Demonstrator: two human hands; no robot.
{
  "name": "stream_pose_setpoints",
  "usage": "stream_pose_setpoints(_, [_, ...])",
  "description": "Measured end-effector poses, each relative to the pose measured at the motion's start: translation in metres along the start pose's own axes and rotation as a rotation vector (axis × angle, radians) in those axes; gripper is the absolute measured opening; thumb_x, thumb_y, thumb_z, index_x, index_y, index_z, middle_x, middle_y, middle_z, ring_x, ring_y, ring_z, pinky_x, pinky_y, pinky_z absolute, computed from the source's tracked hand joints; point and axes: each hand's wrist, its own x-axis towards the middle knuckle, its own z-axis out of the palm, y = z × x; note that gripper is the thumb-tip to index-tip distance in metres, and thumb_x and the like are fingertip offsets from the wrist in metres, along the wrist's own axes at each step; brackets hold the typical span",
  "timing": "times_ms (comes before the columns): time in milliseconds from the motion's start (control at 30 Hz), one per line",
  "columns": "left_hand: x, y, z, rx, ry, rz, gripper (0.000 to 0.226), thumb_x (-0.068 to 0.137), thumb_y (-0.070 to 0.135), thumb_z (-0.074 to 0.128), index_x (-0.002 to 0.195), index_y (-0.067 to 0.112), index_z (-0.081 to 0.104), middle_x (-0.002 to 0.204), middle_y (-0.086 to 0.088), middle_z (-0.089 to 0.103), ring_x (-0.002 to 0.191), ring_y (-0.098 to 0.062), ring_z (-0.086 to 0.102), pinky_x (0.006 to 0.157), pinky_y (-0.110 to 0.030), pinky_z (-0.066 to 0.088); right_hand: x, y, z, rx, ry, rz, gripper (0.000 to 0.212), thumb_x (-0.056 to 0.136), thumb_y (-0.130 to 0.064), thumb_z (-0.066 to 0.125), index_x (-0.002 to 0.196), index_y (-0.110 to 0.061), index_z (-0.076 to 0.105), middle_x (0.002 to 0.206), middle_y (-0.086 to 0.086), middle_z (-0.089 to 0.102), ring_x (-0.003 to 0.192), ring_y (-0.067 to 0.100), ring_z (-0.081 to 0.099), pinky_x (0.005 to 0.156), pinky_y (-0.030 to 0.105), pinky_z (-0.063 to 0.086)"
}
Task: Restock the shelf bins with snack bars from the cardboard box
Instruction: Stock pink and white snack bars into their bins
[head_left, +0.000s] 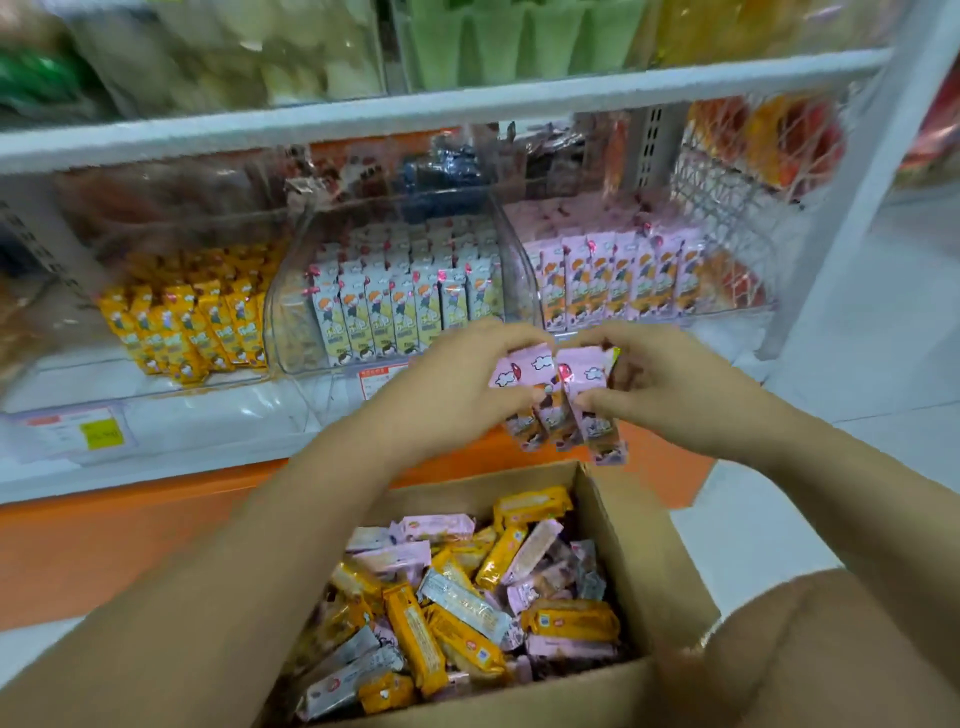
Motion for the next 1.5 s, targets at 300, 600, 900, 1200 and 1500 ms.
stream_pose_setpoints(300, [0.081,0.053,-0.045,0.09,0.257,0.201,0.044,0.083,0.016,0.07,0.125,0.017,0.056,0.117,0.007,0.059,0.102,-0.003,0.048,0.081,-0.009,0.032,0.029,0.005,-0.08,-0.102,0.363,-0.094,0.036,0.082,-0.016,0.072,0.112,-0.03,0.058,0.061,-0.012,0.051,0.058,0.009,0.051,0.057,0.022,0.041])
stream_pose_setpoints(600, [0.166,0.005,-0.023,0.285,0.033,-0.006,0.046,0.084,0.029,0.07,0.127,0.026,0.054,0.128,0.003,0.058,0.115,-0.017,0.053,0.091,-0.032,0.046,0.105,0.068,-0.066,-0.089,0.279,0.045,0.036,0.082,-0.018,0.072,0.116,-0.019,0.061,0.075,-0.018,0.052,0.064,-0.001,0.052,0.055,0.011,0.039])
stream_pose_setpoints(900, [0.209,-0.034,0.001,0.565,-0.206,-0.101,0.037,0.082,0.03,0.073,0.116,0.023,0.06,0.112,0.0,0.064,0.105,-0.023,0.057,0.09,-0.037,0.04,0.154,0.103,-0.039,-0.122,0.068,0.133,0.038,0.083,-0.02,0.072,0.117,-0.019,0.055,0.088,-0.012,0.054,0.06,-0.001,0.044,0.05,0.011,0.033])
stream_pose_setpoints(1200, [0.207,-0.038,-0.005,0.5,-0.054,-0.174,0.041,0.087,0.039,0.063,0.126,0.033,0.051,0.129,0.006,0.055,0.115,-0.019,0.052,0.09,-0.036,0.041,0.158,0.106,-0.028,-0.207,0.145,0.183,0.044,0.082,-0.016,0.071,0.117,-0.019,0.044,0.107,0.002,0.049,0.071,0.016,0.049,0.062,0.029,0.035])
stream_pose_setpoints(1500, [0.138,-0.023,0.013,0.167,0.179,-0.042,0.028,0.093,0.032,0.056,0.121,0.032,0.058,0.127,0.008,0.052,0.118,-0.015,0.047,0.108,-0.039,0.032,0.13,0.093,-0.028,-0.204,0.178,0.201,0.058,0.085,-0.018,0.068,0.135,-0.018,0.04,0.129,0.011,0.047,0.099,0.027,0.056,0.083,0.041,0.048])
